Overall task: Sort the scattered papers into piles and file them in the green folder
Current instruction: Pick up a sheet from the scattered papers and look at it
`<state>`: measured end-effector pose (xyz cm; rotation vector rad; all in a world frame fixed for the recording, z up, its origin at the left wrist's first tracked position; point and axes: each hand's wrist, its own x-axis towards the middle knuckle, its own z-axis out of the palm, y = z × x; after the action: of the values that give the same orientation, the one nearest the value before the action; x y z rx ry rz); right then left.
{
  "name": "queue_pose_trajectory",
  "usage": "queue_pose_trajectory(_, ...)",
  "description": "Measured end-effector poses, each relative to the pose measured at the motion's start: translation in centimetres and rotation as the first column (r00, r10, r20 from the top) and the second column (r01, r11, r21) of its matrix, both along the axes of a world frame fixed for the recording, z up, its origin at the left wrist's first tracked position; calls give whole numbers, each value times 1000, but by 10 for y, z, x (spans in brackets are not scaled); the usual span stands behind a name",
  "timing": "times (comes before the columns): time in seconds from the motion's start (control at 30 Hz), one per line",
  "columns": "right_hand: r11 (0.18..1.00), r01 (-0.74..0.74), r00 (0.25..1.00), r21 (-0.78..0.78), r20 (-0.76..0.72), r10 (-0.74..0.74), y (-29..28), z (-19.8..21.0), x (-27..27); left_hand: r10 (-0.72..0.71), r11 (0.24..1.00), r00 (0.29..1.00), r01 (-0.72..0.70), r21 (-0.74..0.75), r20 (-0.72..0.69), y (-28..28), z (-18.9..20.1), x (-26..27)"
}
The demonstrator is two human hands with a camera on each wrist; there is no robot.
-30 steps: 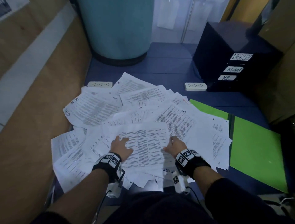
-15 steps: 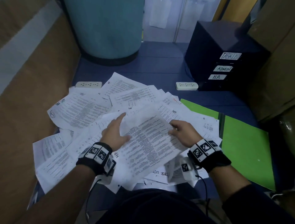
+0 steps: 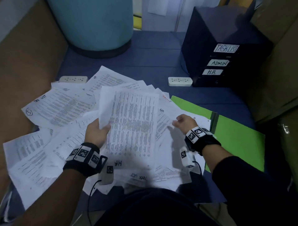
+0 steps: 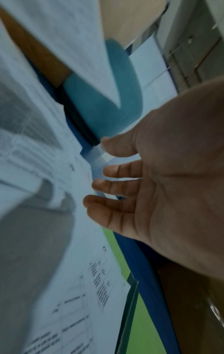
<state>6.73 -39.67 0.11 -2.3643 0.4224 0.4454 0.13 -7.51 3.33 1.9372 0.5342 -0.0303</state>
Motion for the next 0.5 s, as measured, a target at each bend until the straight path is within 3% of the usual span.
queue_pose_trajectory(0.17,967,-168,983,-194,-104,150,11,-28,24,51,992,999,-50,118,-9,-7,0,-10)
queue_pose_trajectory(0.3,957,-139,990,-253,-40,133,17,-50,29,140,985,989,-135,111,-41,-6,-1,-19)
queue_pose_trajectory(0.4,975,-144,989,-172,-45,138,14,-51,33,179,977,981,-169,127,-70,-6,-4,-27)
queue_pose_trajectory(0.5,994,-102,993,42,63,99,8,-41,33,190,973,979,-178,146,-72,-11,-4,-32)
